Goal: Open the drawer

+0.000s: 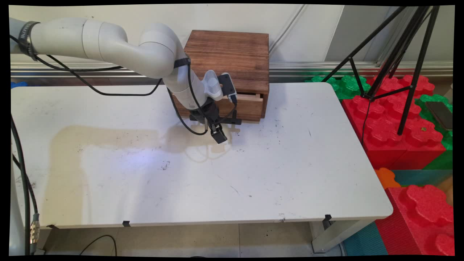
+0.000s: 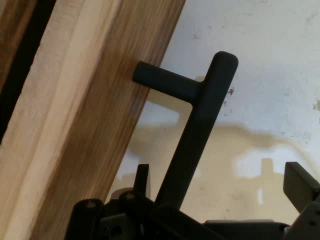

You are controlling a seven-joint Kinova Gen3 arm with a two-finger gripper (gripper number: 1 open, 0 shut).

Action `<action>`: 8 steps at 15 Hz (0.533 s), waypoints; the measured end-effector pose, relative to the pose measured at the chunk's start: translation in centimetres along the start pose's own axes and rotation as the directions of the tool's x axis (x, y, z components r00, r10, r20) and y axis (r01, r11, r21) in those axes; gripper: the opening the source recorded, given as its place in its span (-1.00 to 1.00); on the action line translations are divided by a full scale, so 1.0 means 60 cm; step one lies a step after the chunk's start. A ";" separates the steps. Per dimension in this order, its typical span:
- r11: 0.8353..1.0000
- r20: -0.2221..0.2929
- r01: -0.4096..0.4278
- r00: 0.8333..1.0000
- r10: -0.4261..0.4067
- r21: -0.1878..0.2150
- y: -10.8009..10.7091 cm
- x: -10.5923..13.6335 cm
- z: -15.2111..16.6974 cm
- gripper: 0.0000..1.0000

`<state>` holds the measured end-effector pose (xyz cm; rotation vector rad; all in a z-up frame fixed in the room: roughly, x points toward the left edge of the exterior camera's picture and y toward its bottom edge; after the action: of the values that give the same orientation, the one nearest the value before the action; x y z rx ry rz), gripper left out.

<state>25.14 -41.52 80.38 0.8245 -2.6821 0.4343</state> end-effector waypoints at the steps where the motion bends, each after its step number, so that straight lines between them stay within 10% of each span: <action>1: 1.000 0.003 0.004 1.000 -0.004 -0.001 0.003 -0.001 -0.002 1.00; 8: 1.000 0.033 0.017 0.999 -0.017 -0.009 0.034 -0.018 -0.026 1.00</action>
<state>25.13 -38.83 80.99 0.8581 -2.7029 0.4080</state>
